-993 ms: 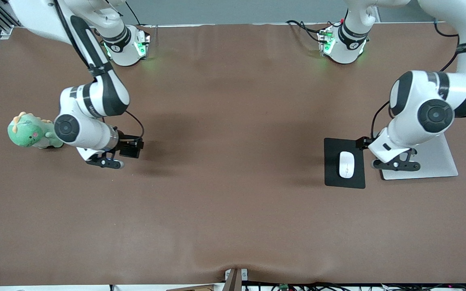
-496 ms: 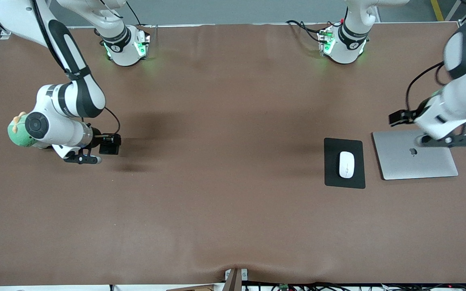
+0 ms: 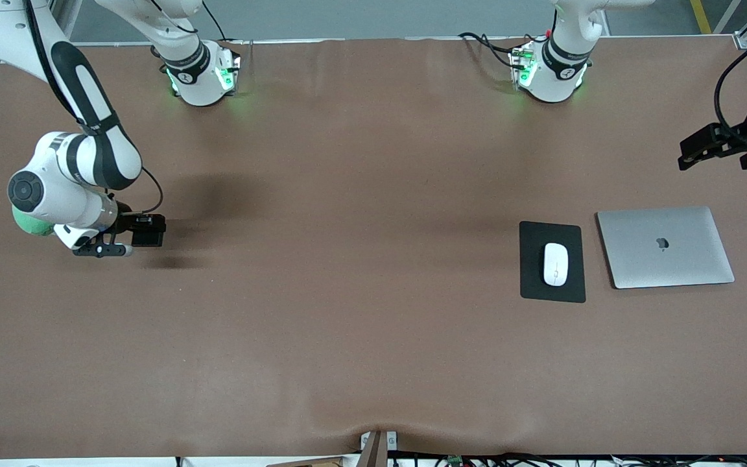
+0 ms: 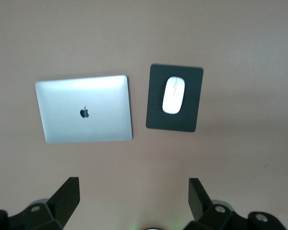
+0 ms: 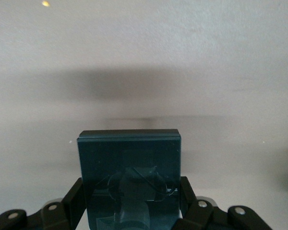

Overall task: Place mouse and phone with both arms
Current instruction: 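Lower the black phone beside the green plush with the right gripper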

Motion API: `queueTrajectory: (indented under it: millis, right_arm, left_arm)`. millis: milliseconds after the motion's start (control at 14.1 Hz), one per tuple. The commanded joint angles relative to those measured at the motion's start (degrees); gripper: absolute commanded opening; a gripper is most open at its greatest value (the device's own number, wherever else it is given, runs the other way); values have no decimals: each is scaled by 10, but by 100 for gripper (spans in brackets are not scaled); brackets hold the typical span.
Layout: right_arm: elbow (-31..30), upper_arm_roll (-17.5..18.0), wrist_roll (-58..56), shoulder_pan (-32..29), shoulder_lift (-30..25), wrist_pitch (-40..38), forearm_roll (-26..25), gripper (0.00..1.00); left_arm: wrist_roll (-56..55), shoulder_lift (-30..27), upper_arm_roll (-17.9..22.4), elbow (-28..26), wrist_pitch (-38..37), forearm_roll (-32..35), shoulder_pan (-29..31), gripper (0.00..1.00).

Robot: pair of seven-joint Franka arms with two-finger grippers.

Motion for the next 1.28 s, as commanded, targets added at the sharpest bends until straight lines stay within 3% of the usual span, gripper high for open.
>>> queueTrajectory:
  millis: [0,142,425,496,567,638,922,1205]
  right_arm:
    - [-26,11,-4,-11,8,44,-7,0]
    - [-46,11,-4,-11,23,90,-7,0]
    - [-47,11,-3,-12,38,99,-7,1]
    - [-46,11,-3,-15,38,96,-7,30]
    - [-44,11,-3,-15,38,94,-7,77]
    - [-43,12,-3,-15,39,92,-7,100]
    - [-1,12,-14,-13,34,47,-7,100]
    - [135,13,-14,-9,29,-162,-9,100]
  left_arm:
    - [-3,-12,3,24,-24,-1,-9,100]
    - [0,-20,1,14,-54,0,-16,100]
    - [-5,-22,5,15,-68,-7,-9,100]
    - [-15,-29,4,15,-92,-7,-9,100]
    - [-11,-30,4,16,-98,-8,-7,100]
    - [-11,-28,4,16,-95,-9,-3,100]
    - [-7,-7,-11,-2,-41,-31,24,100]
    - [-7,2,-18,-1,-40,-23,21,100]
